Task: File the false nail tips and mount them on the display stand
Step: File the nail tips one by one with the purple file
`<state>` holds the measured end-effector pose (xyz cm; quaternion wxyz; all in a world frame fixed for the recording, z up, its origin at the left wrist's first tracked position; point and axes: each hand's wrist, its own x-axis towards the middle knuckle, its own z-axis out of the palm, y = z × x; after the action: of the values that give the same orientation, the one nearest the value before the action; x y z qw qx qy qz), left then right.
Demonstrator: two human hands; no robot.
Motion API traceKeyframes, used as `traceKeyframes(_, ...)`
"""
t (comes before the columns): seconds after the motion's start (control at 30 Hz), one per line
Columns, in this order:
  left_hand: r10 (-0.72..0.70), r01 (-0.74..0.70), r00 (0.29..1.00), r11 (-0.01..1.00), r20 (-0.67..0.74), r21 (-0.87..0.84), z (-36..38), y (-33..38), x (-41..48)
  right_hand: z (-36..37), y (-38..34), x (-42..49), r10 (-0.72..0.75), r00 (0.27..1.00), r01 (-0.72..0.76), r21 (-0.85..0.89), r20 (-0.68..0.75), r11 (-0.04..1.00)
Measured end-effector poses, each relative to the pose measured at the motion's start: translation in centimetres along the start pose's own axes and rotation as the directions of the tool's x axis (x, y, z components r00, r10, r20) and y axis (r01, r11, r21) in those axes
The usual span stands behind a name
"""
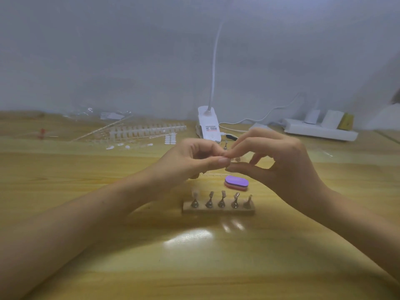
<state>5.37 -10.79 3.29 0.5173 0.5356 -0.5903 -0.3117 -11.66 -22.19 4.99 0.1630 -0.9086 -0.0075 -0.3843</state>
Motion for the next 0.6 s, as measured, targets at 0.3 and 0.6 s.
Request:
traceKeyframes(0.3, -0.001, -0.091, 0.983, 0.863, 0.182, 0.497, -3.6, 5.7, -0.4, -2.1, -1.9, 0.4, -0.003, 1.000, 0.003, 0.018, -0.018, 1.000)
traceKeyframes(0.6, 0.028, -0.003, 0.999, 0.872, -0.043, 0.490, 0.9, -1.0, -4.3, 0.7, -1.7, -0.8, 0.048, 0.981, -0.029, -0.100, 0.188, 0.995)
